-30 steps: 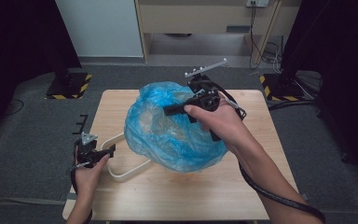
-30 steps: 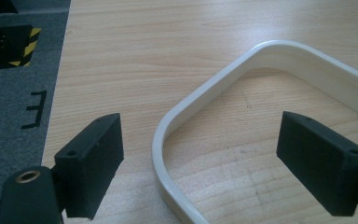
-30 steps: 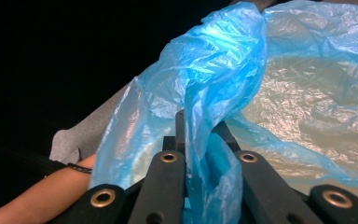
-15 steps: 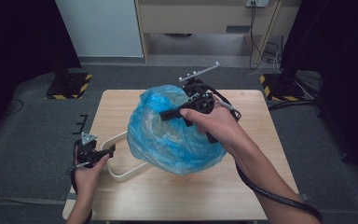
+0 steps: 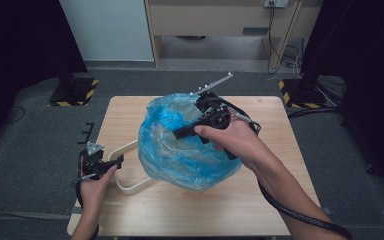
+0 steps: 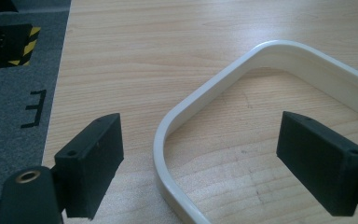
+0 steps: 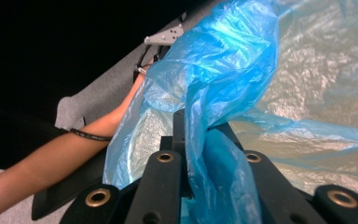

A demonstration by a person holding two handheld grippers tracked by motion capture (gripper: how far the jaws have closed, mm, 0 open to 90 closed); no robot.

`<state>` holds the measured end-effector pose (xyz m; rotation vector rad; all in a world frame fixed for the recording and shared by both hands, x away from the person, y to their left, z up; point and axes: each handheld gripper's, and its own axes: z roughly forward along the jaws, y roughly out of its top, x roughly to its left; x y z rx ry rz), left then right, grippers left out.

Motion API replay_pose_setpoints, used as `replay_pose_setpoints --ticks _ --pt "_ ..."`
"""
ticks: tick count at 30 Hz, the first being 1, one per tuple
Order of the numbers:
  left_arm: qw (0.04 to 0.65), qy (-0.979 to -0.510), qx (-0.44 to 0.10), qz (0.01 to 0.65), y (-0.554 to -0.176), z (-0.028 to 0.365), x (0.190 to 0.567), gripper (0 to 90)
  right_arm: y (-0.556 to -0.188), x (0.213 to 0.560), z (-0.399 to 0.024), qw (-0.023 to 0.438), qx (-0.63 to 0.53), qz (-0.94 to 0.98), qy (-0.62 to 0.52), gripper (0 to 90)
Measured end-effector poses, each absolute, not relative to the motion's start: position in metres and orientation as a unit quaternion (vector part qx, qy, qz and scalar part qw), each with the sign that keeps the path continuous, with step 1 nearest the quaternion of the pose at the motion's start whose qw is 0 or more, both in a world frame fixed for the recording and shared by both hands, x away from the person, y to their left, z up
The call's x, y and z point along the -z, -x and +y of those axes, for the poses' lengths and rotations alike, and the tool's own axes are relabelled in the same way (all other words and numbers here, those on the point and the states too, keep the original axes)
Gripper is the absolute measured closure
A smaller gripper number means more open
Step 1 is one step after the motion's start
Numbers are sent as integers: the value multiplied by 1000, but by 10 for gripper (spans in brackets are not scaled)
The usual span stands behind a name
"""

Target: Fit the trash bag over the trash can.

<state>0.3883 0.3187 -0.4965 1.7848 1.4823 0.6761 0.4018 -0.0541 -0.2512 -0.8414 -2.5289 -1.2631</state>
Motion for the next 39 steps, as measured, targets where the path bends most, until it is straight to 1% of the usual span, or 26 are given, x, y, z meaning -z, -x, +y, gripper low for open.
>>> replay_pose_setpoints --ticks 10,15,21,30,39 --pt "355 -690 -262 573 -388 319 496 140 -403 252 -47 88 399 -868 282 801" --pt "355 -690 -262 574 -388 319 496 140 -405 253 -46 84 395 -868 289 726" --pt "356 -690 -262 573 -388 319 496 140 -406 250 -49 80 407 -861 294 605" --pt "356 -689 -262 574 -388 319 496 140 -412 242 -53 69 422 -849 309 468" --pt "356 -690 -261 574 -388 319 496 140 -418 238 -58 73 441 -837 316 416"
